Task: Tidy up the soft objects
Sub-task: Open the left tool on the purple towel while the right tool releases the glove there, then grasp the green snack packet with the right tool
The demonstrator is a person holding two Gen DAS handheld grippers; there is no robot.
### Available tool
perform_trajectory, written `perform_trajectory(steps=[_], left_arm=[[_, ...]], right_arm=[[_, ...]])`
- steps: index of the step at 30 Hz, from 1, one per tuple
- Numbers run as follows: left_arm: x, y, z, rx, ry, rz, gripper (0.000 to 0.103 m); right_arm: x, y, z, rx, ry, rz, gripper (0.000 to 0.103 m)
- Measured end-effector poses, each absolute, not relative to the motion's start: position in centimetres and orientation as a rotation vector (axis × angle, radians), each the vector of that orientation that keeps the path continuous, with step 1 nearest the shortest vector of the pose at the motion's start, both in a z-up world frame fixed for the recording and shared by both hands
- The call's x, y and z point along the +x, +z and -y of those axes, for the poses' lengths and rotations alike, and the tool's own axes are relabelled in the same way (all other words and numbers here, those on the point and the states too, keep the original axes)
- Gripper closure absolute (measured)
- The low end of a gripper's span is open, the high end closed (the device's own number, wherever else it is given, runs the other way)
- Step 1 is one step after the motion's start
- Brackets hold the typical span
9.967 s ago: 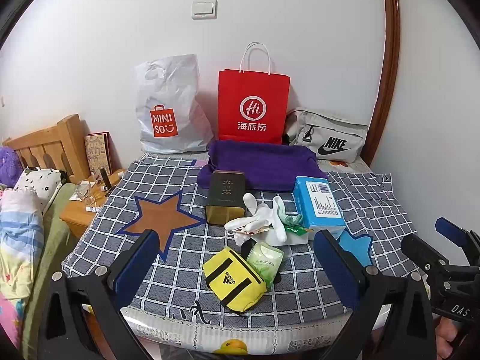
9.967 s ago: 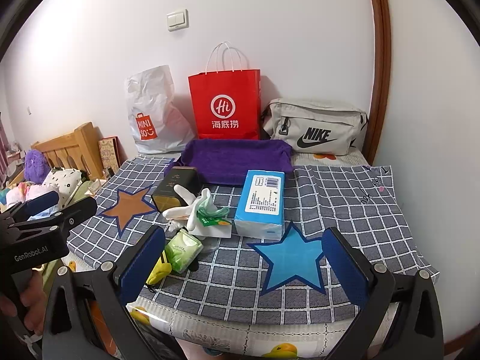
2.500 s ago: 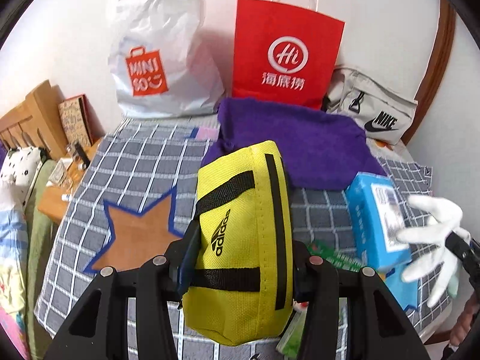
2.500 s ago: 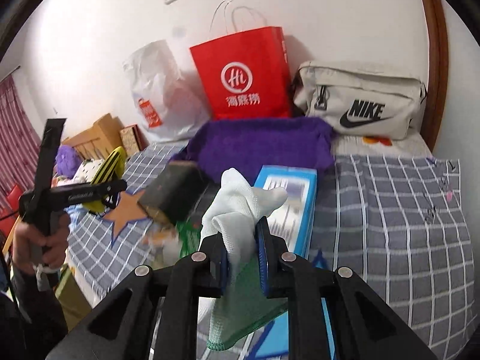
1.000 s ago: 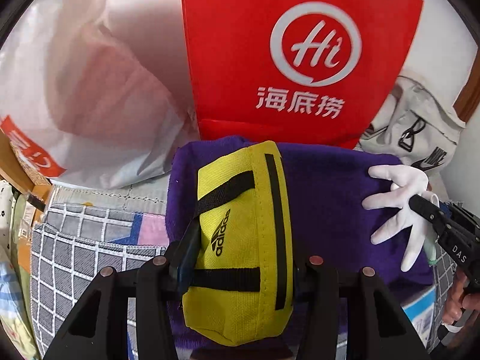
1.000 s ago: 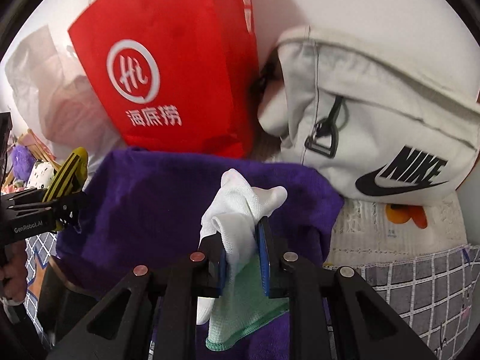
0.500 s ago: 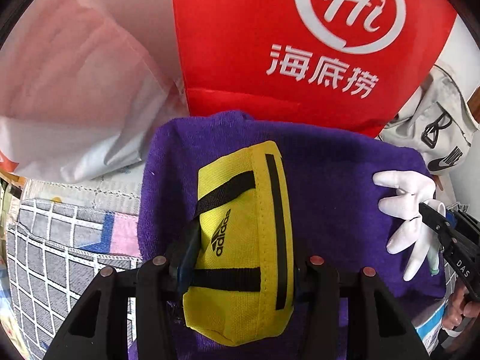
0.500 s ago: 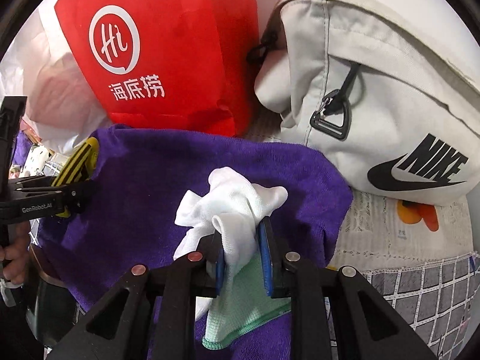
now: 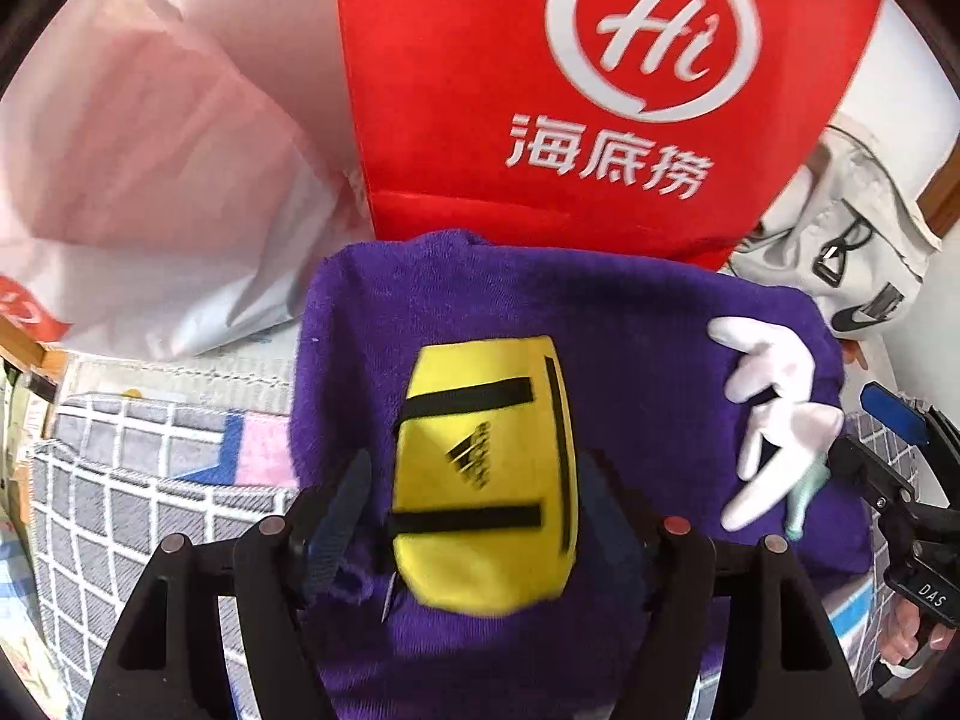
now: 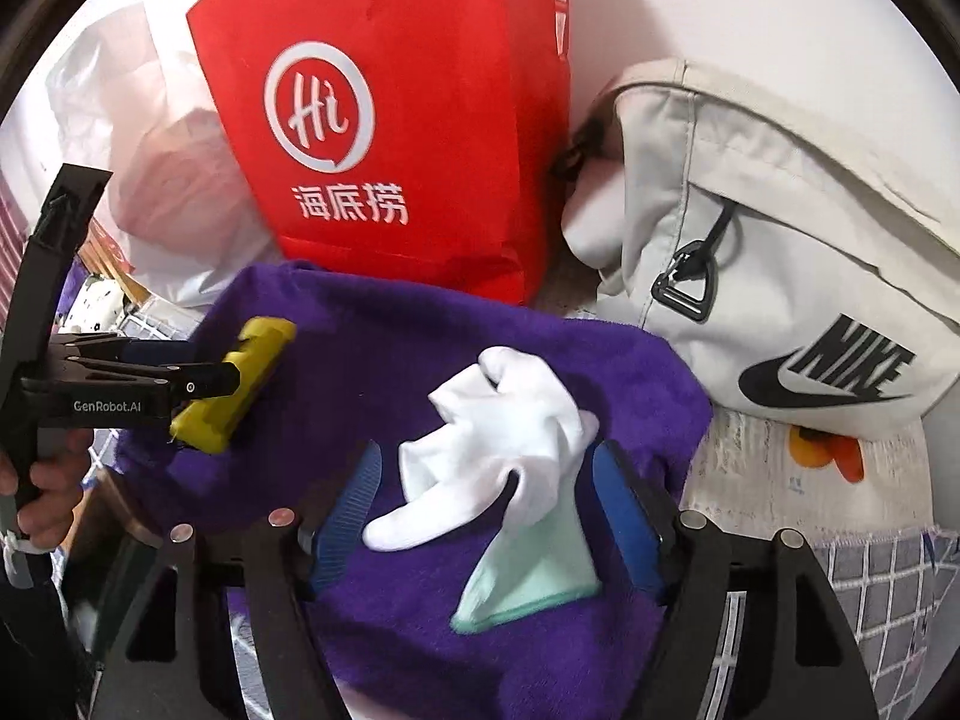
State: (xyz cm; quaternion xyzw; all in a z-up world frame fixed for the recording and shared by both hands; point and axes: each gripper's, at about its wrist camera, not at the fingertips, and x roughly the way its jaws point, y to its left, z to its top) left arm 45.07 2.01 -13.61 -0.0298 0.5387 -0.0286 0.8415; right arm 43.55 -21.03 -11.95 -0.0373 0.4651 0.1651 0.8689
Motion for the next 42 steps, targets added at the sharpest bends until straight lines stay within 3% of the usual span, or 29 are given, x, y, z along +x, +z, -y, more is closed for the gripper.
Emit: perform_trajectory(steps=[11, 21, 31, 42], left_arm=[[36.2, -8.0, -3.6, -0.091, -0.043, -1.046, 0.034], [27.5, -8.0, -5.1, -0.116, -0.055, -1.004, 0.034], [21.7, -11.3, -6.9, -0.194, -0.080, -1.033, 0.034], [19.7, -13.4, -8.0, -0.261, -0.156, -1.032, 0.034]], right_arm=[[36.0, -8.4, 21.1, -0.059, 0.300, -0.969, 0.025], [26.5, -7.2, 20.1, 0.003, 0.447, -0.995, 0.025], [22.5, -10.2, 16.2, -0.026, 0.593, -1.080, 0.049], [23.3, -13.9, 13.5, -0.103, 0.601, -1.241, 0.049]])
